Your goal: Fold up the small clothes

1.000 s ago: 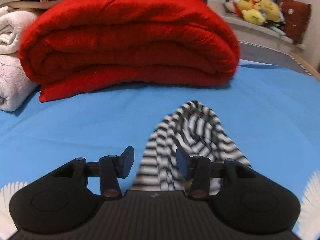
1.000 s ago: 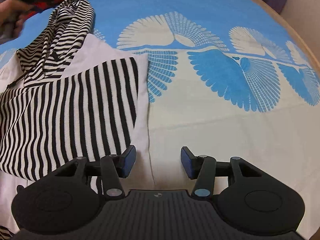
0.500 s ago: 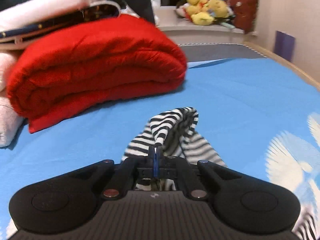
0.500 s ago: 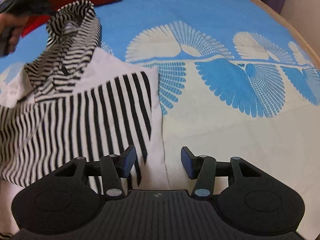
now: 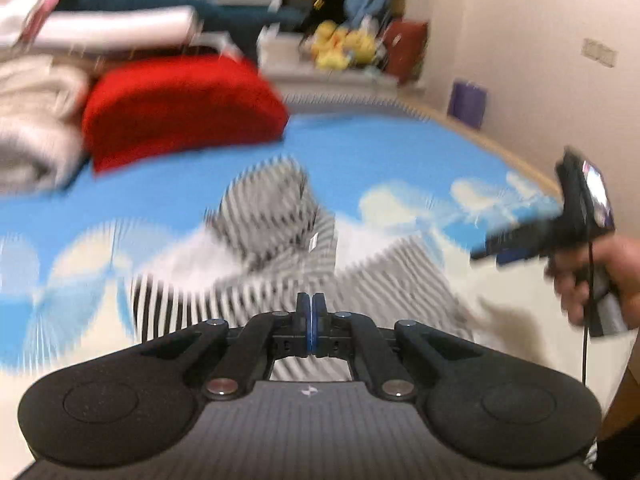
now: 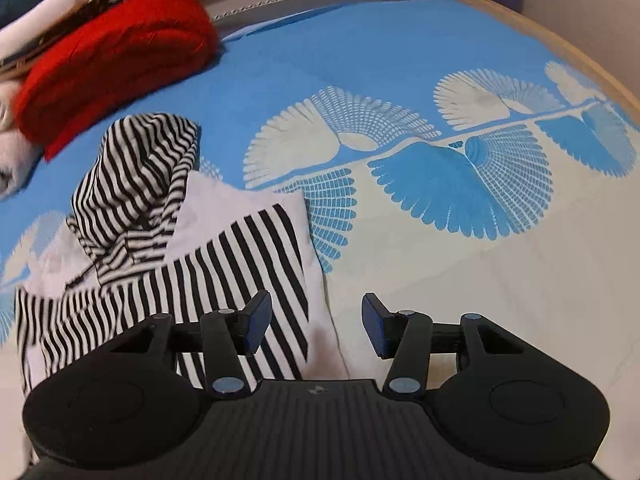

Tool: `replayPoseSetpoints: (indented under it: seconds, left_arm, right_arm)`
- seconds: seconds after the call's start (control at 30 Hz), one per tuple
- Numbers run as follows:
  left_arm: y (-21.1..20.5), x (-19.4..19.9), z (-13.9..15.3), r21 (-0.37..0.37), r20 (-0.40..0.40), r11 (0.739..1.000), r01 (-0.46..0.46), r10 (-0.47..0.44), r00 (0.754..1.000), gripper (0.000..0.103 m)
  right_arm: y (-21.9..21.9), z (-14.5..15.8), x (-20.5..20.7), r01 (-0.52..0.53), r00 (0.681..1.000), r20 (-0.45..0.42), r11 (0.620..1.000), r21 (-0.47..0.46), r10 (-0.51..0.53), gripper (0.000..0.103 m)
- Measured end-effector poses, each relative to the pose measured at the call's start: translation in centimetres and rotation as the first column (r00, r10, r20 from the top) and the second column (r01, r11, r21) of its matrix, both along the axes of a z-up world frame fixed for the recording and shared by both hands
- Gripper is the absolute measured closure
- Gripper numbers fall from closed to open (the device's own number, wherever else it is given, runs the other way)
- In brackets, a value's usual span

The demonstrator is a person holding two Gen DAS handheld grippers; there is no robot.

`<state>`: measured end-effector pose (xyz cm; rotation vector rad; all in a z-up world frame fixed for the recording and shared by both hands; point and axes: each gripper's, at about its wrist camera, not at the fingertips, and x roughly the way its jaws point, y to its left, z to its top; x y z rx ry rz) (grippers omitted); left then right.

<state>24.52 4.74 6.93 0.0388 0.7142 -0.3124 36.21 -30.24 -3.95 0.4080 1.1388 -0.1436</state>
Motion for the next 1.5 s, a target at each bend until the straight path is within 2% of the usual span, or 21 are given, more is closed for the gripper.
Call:
replayPoseSetpoints:
  seconds: [0.07, 0.13, 0.27, 0.33, 0.43, 0.5, 0.6, 0.63, 0.67, 0.7, 0.73, 0.77, 0.93, 1.03, 1.1, 1.17, 1.27, 1.33, 1.4, 1.47, 1.5]
  left_arm:
    - [-0.4, 0.8, -1.0, 0.004, -0.039, 0.999, -0.042, 0.042, 0.998, 0.103]
    - [-1.1, 3.0, -1.2, -0.001, -0.022, 0.998, -0.057, 0.057, 0.998, 0.102]
    - [-3.9, 10.5, -2.3, 0.059, 0.029, 0.995, -0.078, 0.076, 0.997, 0.099]
    - [-5.0, 15.1, -3.3, 0.105, 0.044, 0.991, -0.088, 0.084, 0.996, 0.091]
    - [-7.1, 22.2, -5.5, 0.152, 0.058, 0.982, -0.113, 0.105, 0.993, 0.066]
    - [-8.4, 26.9, -7.3, 0.175, 0.048, 0.975, -0.14, 0.133, 0.99, 0.04]
    - [-9.9, 32.4, -10.0, 0.205, 0.022, 0.962, -0.179, 0.178, 0.984, 0.022]
    - [-10.3, 34.0, -10.9, 0.217, -0.008, 0.96, -0.175, 0.181, 0.983, 0.022]
    - [-10.6, 35.4, -11.9, 0.234, -0.029, 0.957, -0.173, 0.184, 0.982, 0.031]
    - [-10.6, 36.1, -12.4, 0.25, -0.032, 0.951, -0.18, 0.194, 0.98, 0.074]
    - [-10.5, 36.7, -12.7, 0.256, -0.054, 0.951, -0.174, 0.194, 0.979, 0.102]
    - [-10.2, 36.8, -12.4, 0.239, -0.07, 0.956, -0.169, 0.19, 0.979, 0.102]
    - [-9.3, 29.6, -5.7, 0.19, 0.101, 0.976, -0.105, 0.086, 0.991, 0.102]
    - [-7.9, 21.9, -1.1, 0.155, 0.171, 0.987, -0.044, 0.018, 0.985, 0.102]
    - [-6.9, 15.8, 1.1, 0.118, 0.178, 0.993, 0.017, -0.038, 0.983, 0.102]
    - [-6.6, 9.5, 1.8, 0.11, 0.135, 0.989, 0.1, -0.115, 0.984, 0.101]
    - [-5.6, 2.4, 0.6, 0.084, -0.049, 0.964, 0.251, -0.247, 0.968, 0.096]
    - [-4.7, 0.2, -0.8, 0.104, -0.171, 0.955, 0.277, -0.257, 0.951, 0.09]
    - [-3.2, 0.2, -1.3, 0.117, -0.194, 0.977, 0.18, -0.155, 0.969, 0.072]
    - [-1.1, 2.6, -1.6, 0.04, -0.228, 0.999, 0.015, -0.005, 0.974, 0.069]
    - [0.1, 4.1, -2.1, -0.006, -0.27, 0.997, -0.08, 0.075, 0.96, 0.069]
  right_arm:
    - [0.4, -0.1, -0.1, 0.021, 1.0, -0.001, 0.999, 0.028, -0.021, 0.051]
    - [0.8, 0.0, -0.3, 0.027, 1.0, 0.002, 0.998, 0.055, -0.027, 0.051]
    - [1.3, -0.1, -0.3, -0.022, 1.0, -0.001, 0.999, 0.029, 0.022, 0.051]
    - [0.9, -0.4, -0.1, -0.035, 0.999, -0.013, 0.999, -0.014, 0.035, 0.051]
    - [0.3, -1.3, 0.2, -0.055, 0.998, -0.046, 0.994, -0.092, 0.05, 0.051]
    - [0.0, -1.8, 0.4, -0.062, 0.997, -0.062, 0.993, -0.098, 0.056, 0.051]
    - [-0.4, -2.2, 0.6, -0.081, 0.995, -0.073, 0.991, -0.103, 0.074, 0.051]
    - [-0.6, -2.3, 0.7, -0.082, 0.994, -0.074, 0.991, -0.103, 0.075, 0.051]
    - [-0.7, -2.3, 0.7, -0.079, 0.995, -0.075, 0.992, -0.102, 0.072, 0.051]
    - [-0.9, -2.4, 0.8, -0.074, 0.995, -0.078, 0.992, -0.1, 0.066, 0.051]
    - [-1.0, -2.5, 0.9, -0.068, 0.995, -0.08, 0.993, -0.101, 0.06, 0.051]
    - [-1.1, -2.6, 1.0, -0.065, 0.995, -0.082, 0.993, -0.101, 0.056, 0.051]
    - [-1.0, -2.1, 1.2, -0.047, 0.997, -0.063, 0.996, -0.07, 0.043, 0.051]
    - [-0.8, -1.5, 1.0, -0.034, 0.999, -0.04, 0.998, -0.047, 0.032, 0.051]
    - [-0.6, -1.1, 0.8, -0.013, 1.0, -0.025, 1.0, -0.018, 0.013, 0.051]
    - [-0.4, -0.8, 0.7, 0.006, 1.0, -0.011, 1.0, 0.006, -0.006, 0.051]
    - [-0.1, -0.4, 0.7, 0.027, 1.0, 0.013, 0.998, 0.051, -0.028, 0.051]
    - [-0.1, -0.2, 0.7, 0.032, 0.999, 0.029, 0.996, 0.086, -0.034, 0.051]
    - [0.1, -0.1, 0.7, 0.028, 0.999, 0.033, 0.994, 0.105, -0.032, 0.051]
    - [0.3, -0.3, 0.7, 0.02, 0.999, 0.022, 0.99, 0.136, -0.024, 0.051]
    - [0.4, -0.6, 0.7, 0.016, 1.0, 0.013, 0.988, 0.153, -0.018, 0.051]
